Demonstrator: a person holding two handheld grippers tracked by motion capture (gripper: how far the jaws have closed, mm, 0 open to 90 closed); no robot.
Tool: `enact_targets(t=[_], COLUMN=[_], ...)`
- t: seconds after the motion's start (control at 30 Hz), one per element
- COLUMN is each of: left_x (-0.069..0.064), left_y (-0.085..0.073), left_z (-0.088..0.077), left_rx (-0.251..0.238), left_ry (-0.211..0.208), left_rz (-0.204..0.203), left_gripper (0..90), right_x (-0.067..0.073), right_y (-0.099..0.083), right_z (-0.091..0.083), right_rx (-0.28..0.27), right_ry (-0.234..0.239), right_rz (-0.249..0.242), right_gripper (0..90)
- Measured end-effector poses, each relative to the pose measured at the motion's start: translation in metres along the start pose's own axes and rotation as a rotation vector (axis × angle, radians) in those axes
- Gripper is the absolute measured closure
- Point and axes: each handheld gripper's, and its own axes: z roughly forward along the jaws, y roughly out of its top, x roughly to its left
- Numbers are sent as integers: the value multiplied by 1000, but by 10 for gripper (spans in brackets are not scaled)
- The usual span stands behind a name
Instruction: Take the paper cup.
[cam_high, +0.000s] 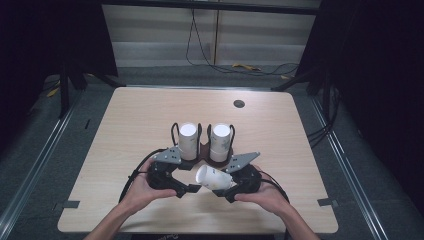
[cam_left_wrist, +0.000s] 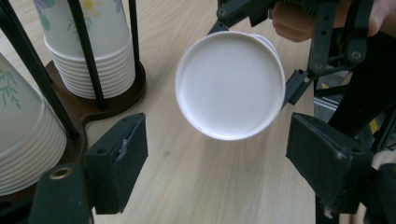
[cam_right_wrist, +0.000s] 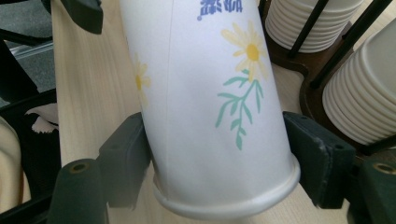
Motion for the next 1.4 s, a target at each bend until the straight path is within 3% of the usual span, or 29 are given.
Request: enact_targets(t=[0.17, 0.43, 0.77, 1.13, 1.4], left_x=[-2, -2, -4, -2, -3], left_y=[-1, -2, -2, -3, -4], left_z=[4, 8, 12, 18, 21], left_rx=[18, 49, 108, 129, 163], left_ry=[-1, -14, -35, -45, -57], left_rz=[19, 41, 67, 53, 82], left_gripper=[210, 231, 281, 262, 316], right_x=[2, 5, 7, 12, 14], right_y=[5, 8, 9, 9, 10], right_z=[2, 9, 16, 23, 27], right_rx=[79, 136, 153, 166, 178], right_ry=[-9, -10, -4, 13, 24], right_rz=[-54, -96, -114, -129, -150], right_gripper=[274, 274, 274, 273, 273])
